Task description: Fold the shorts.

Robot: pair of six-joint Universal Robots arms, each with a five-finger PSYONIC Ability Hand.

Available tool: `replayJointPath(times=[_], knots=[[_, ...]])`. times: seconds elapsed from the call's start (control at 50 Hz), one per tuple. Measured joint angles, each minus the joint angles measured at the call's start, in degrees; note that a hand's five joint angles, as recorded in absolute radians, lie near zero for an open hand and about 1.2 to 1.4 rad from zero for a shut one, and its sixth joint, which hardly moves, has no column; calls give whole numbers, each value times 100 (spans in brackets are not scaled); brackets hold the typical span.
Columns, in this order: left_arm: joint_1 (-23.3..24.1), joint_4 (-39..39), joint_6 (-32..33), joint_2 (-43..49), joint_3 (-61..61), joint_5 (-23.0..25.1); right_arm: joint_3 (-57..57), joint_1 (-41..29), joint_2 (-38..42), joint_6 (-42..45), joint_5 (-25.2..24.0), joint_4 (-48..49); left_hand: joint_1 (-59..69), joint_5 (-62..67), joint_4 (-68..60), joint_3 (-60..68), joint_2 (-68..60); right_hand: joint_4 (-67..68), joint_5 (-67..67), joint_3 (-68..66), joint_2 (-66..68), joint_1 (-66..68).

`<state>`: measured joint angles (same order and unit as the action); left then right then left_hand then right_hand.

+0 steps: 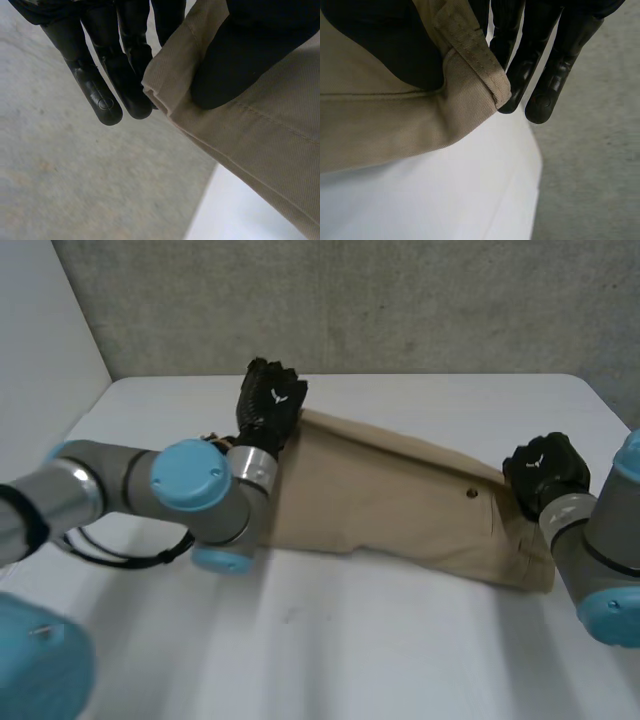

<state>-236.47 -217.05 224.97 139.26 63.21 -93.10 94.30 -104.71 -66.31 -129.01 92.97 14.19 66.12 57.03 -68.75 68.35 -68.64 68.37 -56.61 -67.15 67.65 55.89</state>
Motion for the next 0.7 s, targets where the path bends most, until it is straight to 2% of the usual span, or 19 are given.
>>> replayJointPath(times=[0.02, 0.08, 0.12, 0.18, 0.2, 0.22, 0.24, 0.26, 0.28, 0.32, 0.36, 0.38, 0.5, 0.52, 0.56, 0.58, 0.6, 0.62, 0.7], knots=[[17, -184, 104, 398, -514, 47, -23, 16, 84, 8, 7, 180, 0, 0, 0, 0, 0, 0, 0, 0, 0, 0], [43, -312, 194, 919, -1150, 77, -282, 59, 580, 42, 91, 820, 0, 0, 0, 0, 0, 0, 0, 0, 0, 0], [59, -335, 212, 1133, -1370, 90, -385, 60, 724, 45, 135, 900, 0, 0, 0, 0, 0, 0, 0, 0, 0, 0], [120, -369, 225, 1609, -1792, 142, -641, 47, 1037, 39, 267, 984, -688, -648, 815, -778, 808, 0, 0, 0, 0, 0], [149, -389, 223, 1736, -1881, 165, -719, 38, 1121, 30, 324, 984, -1498, -1377, 1564, -1512, 1676, -1623, 1533, 1623, -1638, -1561], [173, -410, 220, 1812, -1927, 181, -767, 32, 1171, 20, 367, 979, -2434, -2194, 2385, -2435, 2499, -1969, 1864, 2079, -2113, -2019], [200, -443, 216, 1887, -1967, 198, -798, 27, 1203, 12, 401, 974, -2434, -2194, 2385, -2435, 2499, -3229, 3106, 3223, -3274, -3231], [222, -484, 212, 1930, -1980, 206, -842, 21, 1242, -13, 457, 964, -4755, -4318, 4504, -4384, 4470, -3229, 3106, 3223, -3274, -3231], [255, -559, 205, 1963, -1973, 213, -860, 19, 1252, -54, 507, 952, -5370, -5056, 5274, -5157, 5232, -4782, 4638, 4729, -4807, -4193], [268, -600, 202, 1967, -1962, 212, -861, 19, 1247, -79, 528, 947, -5370, -5056, 5274, -5157, 5232, -4782, 4638, 4729, -4807, -4193], [320, -828, 187, 1875, -1807, 164, -783, 30, 1075, -298, 579, 922, -5525, -5425, 5662, -5568, 5620, -4782, 4638, 4729, -4807, -4193], [330, -913, 181, 1791, -1712, 121, -720, 39, 951, -412, 577, 913, -5525, -5456, 5725, -5634, 5703, -5509, 5330, 5495, -5521, -4436], [306, -1150, 131, 1172, -1125, -162, -325, 96, 142, -966, 396, 756, -5525, -5455, 5725, -5634, 5703, -5505, 5336, 5495, -5521, -4436], [240, -1174, 37, 717, -708, -327, -74, 191, -317, -1228, 179, 408, -5525, -5456, 5725, -5634, 5703, -5509, 5336, 5495, -5521, -4436], [211, -1170, -9, 545, -542, -381, -2, 227, -443, -1299, 103, 276, -5525, -5455, 5725, -5634, 5703, -5509, 5336, 5495, -5521, -4436], [141, -1150, -162, 115, -114, -488, 80, 276, -575, -1377, 4, 95, -5525, -5455, 5725, -5634, 5703, -5509, 5336, 5495, -5521, -4436], [93, -1117, -301, -186, 203, -540, 276, 412, -823, -1577, -268, -414, -5525, -5456, 5725, -5634, 5703, -5509, 5336, 5495, -5521, -4436], [93, -1117, -301, -186, 203, -540, 276, 412, -823, -1577, -268, -414, -5525, -5456, 5725, -5634, 5703, -5509, 5336, 5495, -5521, -4436], [-21, -842, -1011, -1234, 1423, -553, 641, 728, -1043, -2063, -891, -1339, -5525, -5456, 5725, -5634, 5703, -5505, 5336, 5495, -5521, -4436]])
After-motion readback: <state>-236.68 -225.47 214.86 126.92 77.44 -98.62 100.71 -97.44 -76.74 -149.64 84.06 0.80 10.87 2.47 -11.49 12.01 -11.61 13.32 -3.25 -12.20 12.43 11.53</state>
